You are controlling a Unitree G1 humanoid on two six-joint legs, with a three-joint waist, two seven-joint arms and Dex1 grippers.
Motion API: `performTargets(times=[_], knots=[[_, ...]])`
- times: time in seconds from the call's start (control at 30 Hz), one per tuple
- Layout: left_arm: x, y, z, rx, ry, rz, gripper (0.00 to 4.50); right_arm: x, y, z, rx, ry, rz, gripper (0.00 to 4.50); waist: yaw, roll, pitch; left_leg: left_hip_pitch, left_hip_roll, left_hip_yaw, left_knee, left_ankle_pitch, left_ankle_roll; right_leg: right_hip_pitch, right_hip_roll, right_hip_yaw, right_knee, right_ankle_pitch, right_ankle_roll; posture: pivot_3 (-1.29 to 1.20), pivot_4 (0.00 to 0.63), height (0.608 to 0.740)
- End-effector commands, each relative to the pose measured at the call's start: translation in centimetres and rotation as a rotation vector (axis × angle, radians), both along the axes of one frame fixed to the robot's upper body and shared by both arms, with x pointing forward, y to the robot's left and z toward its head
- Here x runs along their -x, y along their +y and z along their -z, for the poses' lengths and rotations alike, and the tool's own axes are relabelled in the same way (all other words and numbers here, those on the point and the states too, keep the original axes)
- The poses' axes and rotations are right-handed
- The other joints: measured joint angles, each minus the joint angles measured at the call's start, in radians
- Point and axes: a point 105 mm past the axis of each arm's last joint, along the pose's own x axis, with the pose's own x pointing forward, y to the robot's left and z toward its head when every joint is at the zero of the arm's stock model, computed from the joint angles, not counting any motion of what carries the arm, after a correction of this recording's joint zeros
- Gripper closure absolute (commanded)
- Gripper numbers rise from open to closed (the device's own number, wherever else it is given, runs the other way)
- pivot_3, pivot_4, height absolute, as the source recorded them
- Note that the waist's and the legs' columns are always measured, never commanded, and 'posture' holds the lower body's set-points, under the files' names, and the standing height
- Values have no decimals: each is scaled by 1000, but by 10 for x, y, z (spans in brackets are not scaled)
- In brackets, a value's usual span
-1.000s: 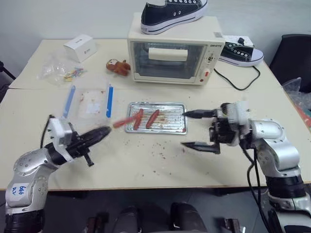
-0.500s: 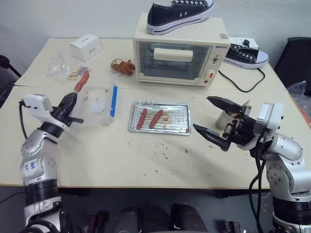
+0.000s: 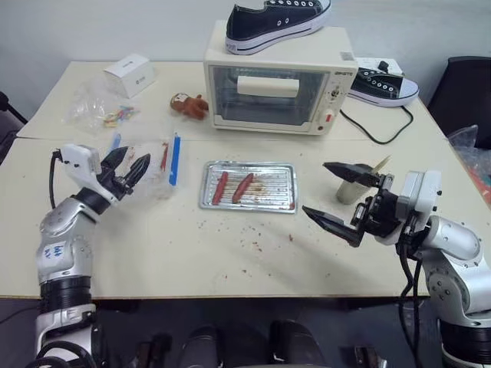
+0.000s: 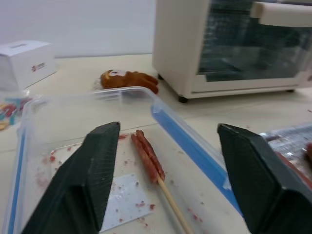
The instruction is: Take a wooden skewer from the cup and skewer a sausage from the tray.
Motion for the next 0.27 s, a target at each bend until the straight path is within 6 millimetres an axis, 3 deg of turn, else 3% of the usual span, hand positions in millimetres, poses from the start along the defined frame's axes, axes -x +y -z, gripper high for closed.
performTargets(times=[0.03, 0.2, 0.27], knots=[[44, -20, -10, -193, -60, 266, 453, 11, -11, 9, 61, 23, -25, 0, 0, 0, 0, 0, 0, 0, 0, 0, 0, 0, 0, 0, 0, 0, 0, 0, 150, 740], [88, -12, 35, -377, 141, 376, 453, 14, -32, 53, 141, 149, -6, 0, -1, 0, 0, 1, 1, 1, -1, 0, 0, 0, 0, 1, 0, 0, 0, 0, 150, 740], [94, -7, 46, -417, 166, 369, 453, 14, -35, 64, 160, 155, 2, 0, 0, 0, 0, 2, 1, 1, -1, 0, 0, 0, 0, 2, -1, 0, 0, 0, 150, 740]])
